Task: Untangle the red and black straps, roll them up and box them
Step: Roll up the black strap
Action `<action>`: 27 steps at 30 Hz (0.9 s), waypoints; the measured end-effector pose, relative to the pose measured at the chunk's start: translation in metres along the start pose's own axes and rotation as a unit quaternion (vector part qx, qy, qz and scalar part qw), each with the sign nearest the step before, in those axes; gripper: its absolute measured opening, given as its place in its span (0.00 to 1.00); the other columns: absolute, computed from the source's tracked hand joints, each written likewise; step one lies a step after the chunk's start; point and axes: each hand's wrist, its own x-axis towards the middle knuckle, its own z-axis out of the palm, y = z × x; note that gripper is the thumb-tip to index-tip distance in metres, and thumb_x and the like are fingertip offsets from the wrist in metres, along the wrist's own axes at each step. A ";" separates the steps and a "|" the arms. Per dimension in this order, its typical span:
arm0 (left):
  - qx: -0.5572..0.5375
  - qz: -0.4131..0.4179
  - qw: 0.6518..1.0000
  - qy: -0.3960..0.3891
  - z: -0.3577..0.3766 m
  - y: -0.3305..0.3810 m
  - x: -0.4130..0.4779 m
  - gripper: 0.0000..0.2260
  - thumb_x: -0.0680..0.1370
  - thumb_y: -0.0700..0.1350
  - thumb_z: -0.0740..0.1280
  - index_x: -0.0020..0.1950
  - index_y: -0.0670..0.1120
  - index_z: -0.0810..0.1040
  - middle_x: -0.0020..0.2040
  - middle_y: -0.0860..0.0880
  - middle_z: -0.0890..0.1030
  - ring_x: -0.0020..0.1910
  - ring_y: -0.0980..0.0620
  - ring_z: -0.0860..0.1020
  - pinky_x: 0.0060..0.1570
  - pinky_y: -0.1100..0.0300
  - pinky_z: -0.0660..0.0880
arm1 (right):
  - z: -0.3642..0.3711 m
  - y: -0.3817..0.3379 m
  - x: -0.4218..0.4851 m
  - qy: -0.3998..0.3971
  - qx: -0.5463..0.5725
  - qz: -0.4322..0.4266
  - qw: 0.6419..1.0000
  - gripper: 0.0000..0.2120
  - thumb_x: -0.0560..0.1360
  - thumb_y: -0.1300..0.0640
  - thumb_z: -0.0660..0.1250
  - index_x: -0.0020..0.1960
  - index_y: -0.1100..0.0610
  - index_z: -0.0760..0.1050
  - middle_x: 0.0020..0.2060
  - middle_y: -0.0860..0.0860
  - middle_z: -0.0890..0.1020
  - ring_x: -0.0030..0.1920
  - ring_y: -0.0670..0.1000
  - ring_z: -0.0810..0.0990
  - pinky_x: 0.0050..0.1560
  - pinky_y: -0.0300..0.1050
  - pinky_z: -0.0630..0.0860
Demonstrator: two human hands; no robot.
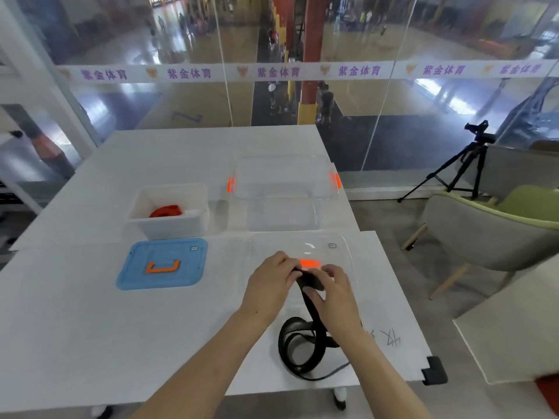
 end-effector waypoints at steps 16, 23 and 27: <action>-0.211 -0.040 0.971 0.109 -0.078 0.046 0.019 0.05 0.79 0.44 0.73 0.53 0.52 0.84 0.48 0.57 0.81 0.40 0.55 0.81 0.46 0.52 0.82 | -0.080 -0.058 0.047 -0.074 0.191 0.001 0.979 0.04 0.83 0.55 0.66 0.51 0.51 0.71 0.42 0.49 0.86 0.44 0.50 0.85 0.46 0.52 0.78; -0.332 -0.086 0.926 0.159 -0.100 0.049 0.020 0.08 0.76 0.37 0.75 0.48 0.51 0.86 0.47 0.54 0.84 0.43 0.56 0.83 0.50 0.58 0.83 | -0.102 -0.073 0.056 -0.140 0.372 0.012 0.917 0.09 0.78 0.66 0.73 0.52 0.55 0.75 0.44 0.52 0.82 0.44 0.55 0.84 0.52 0.53 0.81; -0.393 -0.105 0.896 0.179 -0.111 0.052 0.019 0.06 0.76 0.36 0.76 0.52 0.41 0.86 0.50 0.42 0.85 0.47 0.49 0.83 0.49 0.61 0.83 | -0.106 -0.081 0.053 -0.167 0.392 0.007 0.905 0.13 0.74 0.68 0.77 0.54 0.55 0.80 0.46 0.52 0.84 0.47 0.52 0.82 0.53 0.48 0.78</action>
